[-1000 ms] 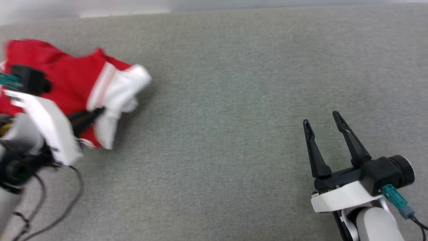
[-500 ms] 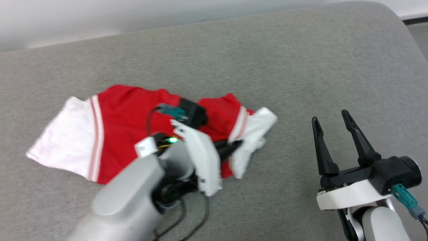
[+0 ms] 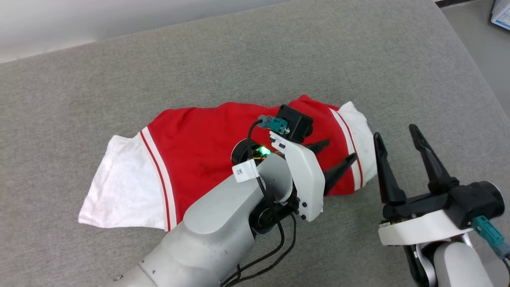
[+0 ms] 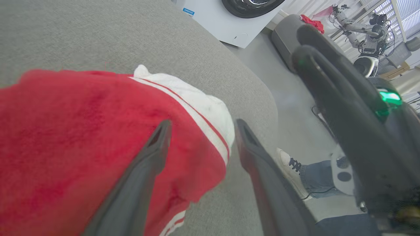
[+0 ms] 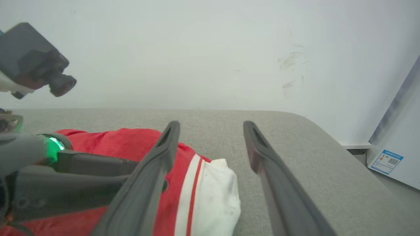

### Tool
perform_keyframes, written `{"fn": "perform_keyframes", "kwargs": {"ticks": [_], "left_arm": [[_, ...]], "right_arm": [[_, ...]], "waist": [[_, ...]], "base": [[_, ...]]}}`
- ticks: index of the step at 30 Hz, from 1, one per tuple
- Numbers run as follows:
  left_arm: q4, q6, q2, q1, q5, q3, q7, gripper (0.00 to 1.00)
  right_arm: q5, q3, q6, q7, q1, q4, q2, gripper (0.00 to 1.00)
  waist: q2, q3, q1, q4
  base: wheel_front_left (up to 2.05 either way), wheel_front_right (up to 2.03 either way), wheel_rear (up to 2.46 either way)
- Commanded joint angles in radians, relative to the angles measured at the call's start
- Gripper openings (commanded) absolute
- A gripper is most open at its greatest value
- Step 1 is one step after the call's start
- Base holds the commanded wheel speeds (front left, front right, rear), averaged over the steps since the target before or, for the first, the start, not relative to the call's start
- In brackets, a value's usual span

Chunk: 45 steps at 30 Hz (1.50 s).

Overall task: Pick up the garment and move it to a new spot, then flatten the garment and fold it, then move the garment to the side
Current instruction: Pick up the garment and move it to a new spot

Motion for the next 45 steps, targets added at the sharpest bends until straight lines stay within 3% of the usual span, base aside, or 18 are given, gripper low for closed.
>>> {"fn": "perform_keyframes", "kwargs": {"ticks": [1,7,10,14,16,20,24,28,33,38,45], "left_arm": [[0.021,-0.009,0.004,-0.017,0.013,-0.003,-0.037,1.0],[0.049,-0.019,0.036,-0.025,0.056,0.021,-0.198,1.0],[0.048,-0.018,0.086,-0.035,0.119,0.031,-0.328,1.0],[0.025,0.028,0.176,-0.013,0.193,0.089,-0.442,1.0],[-0.023,0.064,0.229,0.011,0.242,0.145,-0.454,1.0],[-0.239,0.142,0.32,0.149,0.369,0.356,-0.454,1.0],[-0.417,0.178,0.356,0.34,0.459,0.542,-0.455,1.0],[-0.53,0.181,0.336,0.544,0.517,0.672,-0.455,1.0],[-0.574,0.139,0.258,0.708,0.544,0.762,-0.455,1.0],[-0.571,0.089,0.178,0.796,0.592,0.791,-0.455,1.0],[-0.546,0.032,0.123,0.813,0.634,0.82,-0.455,1.0]], "right_arm": [[-0.004,-0.008,-0.001,-0.002,0.001,-0.004,0.001,1.0],[-0.026,-0.018,-0.001,-0.002,0.012,0.001,0.001,1.0],[-0.043,-0.032,-0.001,-0.002,0.022,0.003,0.0,1.0],[-0.067,-0.053,-0.001,-0.002,0.034,0.005,0.0,1.0],[-0.076,-0.065,-0.001,-0.002,0.042,0.008,0.0,1.0],[-0.087,-0.077,-0.001,-0.002,0.05,0.004,0.0,1.0],[-0.096,-0.081,-0.001,-0.002,0.063,0.005,0.0,1.0],[-0.099,-0.086,-0.001,-0.002,0.078,0.007,0.0,1.0],[-0.1,-0.092,-0.001,-0.002,0.093,0.005,0.0,1.0],[-0.09,-0.092,-0.001,-0.002,0.107,0.003,0.0,1.0],[-0.082,-0.083,-0.001,-0.002,0.113,-0.004,0.0,1.0]], "waist": [[0.0,-0.007,0.0001,0.015],[0.0,-0.042,0.0001,0.062],[0.0,-0.073,0.0001,0.101],[0.0,-0.115,0.0001,0.149],[0.0,-0.131,0.0001,0.171],[0.0,-0.149,0.0001,0.202],[0.0,-0.166,0.0001,0.221],[0.0,-0.182,0.0001,0.229],[0.0,-0.2,0.0001,0.236],[0.0,-0.213,0.0001,0.233],[0.0,-0.203,0.0001,0.215]], "base": [[0.0,0.0,0.0],[0.0,0.0,0.0],[0.0,0.0,0.0],[0.0,0.0,0.0],[0.0,0.0,0.0],[0.0,0.0,0.0],[0.0,0.0,0.0],[0.0,0.0,0.0],[0.0,0.0,0.0],[0.0,0.0,0.0],[0.0,0.0,0.0]]}}
